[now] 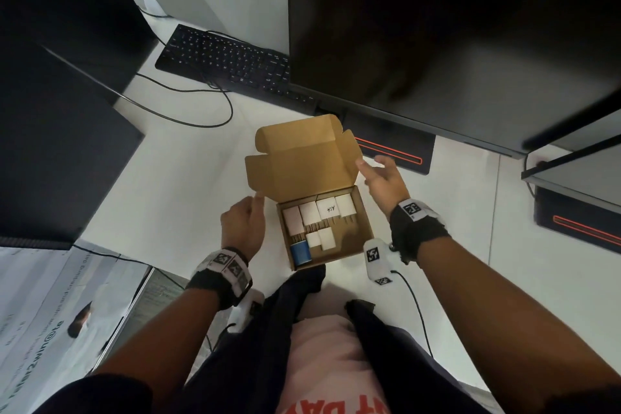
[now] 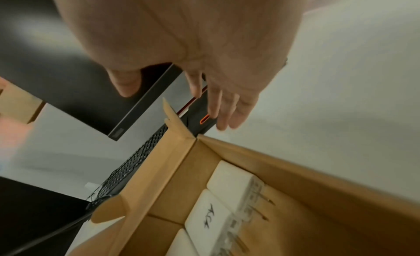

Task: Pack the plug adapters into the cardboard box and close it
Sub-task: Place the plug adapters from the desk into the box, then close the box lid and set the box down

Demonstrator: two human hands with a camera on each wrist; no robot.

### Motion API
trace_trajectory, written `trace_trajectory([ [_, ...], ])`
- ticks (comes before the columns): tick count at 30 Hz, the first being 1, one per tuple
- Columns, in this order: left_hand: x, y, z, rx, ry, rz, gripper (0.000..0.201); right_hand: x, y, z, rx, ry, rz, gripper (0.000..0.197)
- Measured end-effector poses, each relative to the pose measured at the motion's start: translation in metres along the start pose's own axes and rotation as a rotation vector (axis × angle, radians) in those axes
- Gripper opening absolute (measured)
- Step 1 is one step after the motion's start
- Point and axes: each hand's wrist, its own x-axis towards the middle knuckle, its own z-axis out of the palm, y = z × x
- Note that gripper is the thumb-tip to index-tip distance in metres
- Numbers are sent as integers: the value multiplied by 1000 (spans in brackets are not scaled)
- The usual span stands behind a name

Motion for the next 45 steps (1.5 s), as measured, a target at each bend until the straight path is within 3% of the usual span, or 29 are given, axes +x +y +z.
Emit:
trace_trajectory([
  [3,4,-3,-3,-496,-188,-289,58,-6,-9,2,85,-158,2,58],
  [5,3,1,-8,-660,-283,-343,65,-11,-11,5,80,-180,-3,64],
  [13,-14,6,-27,-893,-309,-451,85,-25,-6,5,19,-217,53,84],
  [21,-42,7,-34,-1026,-235,-535,90,-36,-13,-6,84,-223,27,78],
  [29,-51,19,-23,-769,-306,-524,86,-38,-3,-39,23,-261,-20,79],
  [34,-53,22,-17,-469,-329,-501,64,-46,11,-61,-109,-406,-80,57],
  [38,-67,24,5,4,-264,-178,20,-39,49,-59,-518,-318,-310,15],
  [41,-82,17,26,267,-265,13,42,-43,81,-57,-603,-250,-310,20],
  [45,-86,20,48,153,-291,-49,39,-51,106,-69,-438,-164,-214,24],
])
